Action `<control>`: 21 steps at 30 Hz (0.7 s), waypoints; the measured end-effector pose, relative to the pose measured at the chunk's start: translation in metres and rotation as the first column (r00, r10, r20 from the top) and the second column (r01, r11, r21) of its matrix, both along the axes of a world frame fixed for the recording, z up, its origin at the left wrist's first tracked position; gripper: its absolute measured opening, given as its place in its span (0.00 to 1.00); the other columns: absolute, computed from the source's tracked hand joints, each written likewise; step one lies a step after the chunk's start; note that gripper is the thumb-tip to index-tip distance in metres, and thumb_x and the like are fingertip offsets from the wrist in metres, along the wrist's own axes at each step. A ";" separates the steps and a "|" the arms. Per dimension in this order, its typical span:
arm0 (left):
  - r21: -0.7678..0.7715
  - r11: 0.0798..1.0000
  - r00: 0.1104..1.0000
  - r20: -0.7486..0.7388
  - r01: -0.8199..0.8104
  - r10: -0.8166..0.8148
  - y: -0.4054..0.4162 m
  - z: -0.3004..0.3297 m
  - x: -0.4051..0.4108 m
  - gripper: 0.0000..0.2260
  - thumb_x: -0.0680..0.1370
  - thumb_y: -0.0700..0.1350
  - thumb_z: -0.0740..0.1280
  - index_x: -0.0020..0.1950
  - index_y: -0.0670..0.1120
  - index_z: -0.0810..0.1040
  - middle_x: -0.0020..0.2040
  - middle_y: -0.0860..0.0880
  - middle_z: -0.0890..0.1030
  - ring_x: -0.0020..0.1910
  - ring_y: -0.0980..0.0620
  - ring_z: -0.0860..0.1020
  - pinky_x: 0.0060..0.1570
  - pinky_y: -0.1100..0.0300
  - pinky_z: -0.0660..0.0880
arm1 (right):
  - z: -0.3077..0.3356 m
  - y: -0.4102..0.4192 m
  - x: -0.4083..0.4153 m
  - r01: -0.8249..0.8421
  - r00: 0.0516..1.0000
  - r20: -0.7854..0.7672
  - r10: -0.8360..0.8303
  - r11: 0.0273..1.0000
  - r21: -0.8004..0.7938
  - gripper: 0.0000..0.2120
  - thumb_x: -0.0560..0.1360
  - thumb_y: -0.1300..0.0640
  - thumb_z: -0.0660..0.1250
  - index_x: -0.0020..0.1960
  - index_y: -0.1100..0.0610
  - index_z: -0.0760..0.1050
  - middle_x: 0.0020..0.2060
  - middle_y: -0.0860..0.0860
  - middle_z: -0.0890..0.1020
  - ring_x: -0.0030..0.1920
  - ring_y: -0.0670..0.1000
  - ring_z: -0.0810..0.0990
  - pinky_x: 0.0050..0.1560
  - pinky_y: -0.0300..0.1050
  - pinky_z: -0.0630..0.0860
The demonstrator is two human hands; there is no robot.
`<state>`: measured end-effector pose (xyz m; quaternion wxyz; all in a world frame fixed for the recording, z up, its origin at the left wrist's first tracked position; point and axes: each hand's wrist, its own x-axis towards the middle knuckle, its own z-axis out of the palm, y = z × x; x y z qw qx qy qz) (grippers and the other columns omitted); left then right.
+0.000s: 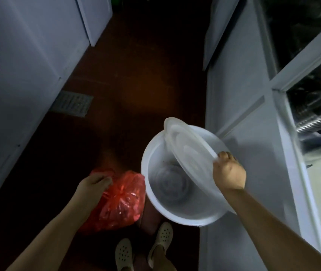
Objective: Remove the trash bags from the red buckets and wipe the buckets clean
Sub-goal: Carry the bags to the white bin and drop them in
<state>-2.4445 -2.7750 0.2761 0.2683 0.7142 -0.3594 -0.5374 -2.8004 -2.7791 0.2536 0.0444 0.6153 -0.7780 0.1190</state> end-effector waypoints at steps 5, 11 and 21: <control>-0.184 0.966 0.982 -0.019 0.181 -0.187 -0.035 0.080 -0.057 0.14 0.76 0.38 0.64 0.30 0.44 0.74 0.23 0.53 0.72 0.22 0.60 0.68 0.31 0.61 0.64 | 0.051 -0.002 -0.036 0.045 0.988 0.153 -0.018 0.984 -0.174 0.13 0.70 0.55 0.57 0.39 0.66 0.73 0.31 0.60 0.77 0.27 0.62 0.76 0.26 0.46 0.69; -0.300 0.904 0.949 0.011 0.303 -0.314 -0.065 0.128 -0.129 0.14 0.77 0.42 0.63 0.31 0.43 0.71 0.22 0.54 0.69 0.21 0.59 0.66 0.24 0.68 0.63 | 0.100 -0.015 -0.085 0.121 0.970 0.231 -0.075 0.974 -0.192 0.04 0.73 0.63 0.66 0.40 0.63 0.73 0.34 0.55 0.76 0.32 0.59 0.74 0.32 0.43 0.63; -0.191 0.829 0.846 0.015 0.525 -0.533 -0.119 0.067 -0.215 0.08 0.75 0.42 0.65 0.38 0.45 0.80 0.36 0.47 0.80 0.39 0.51 0.77 0.45 0.60 0.71 | 0.073 -0.030 -0.130 0.116 0.976 0.207 -0.073 0.973 -0.201 0.09 0.68 0.56 0.63 0.41 0.62 0.75 0.33 0.57 0.78 0.31 0.60 0.77 0.31 0.41 0.65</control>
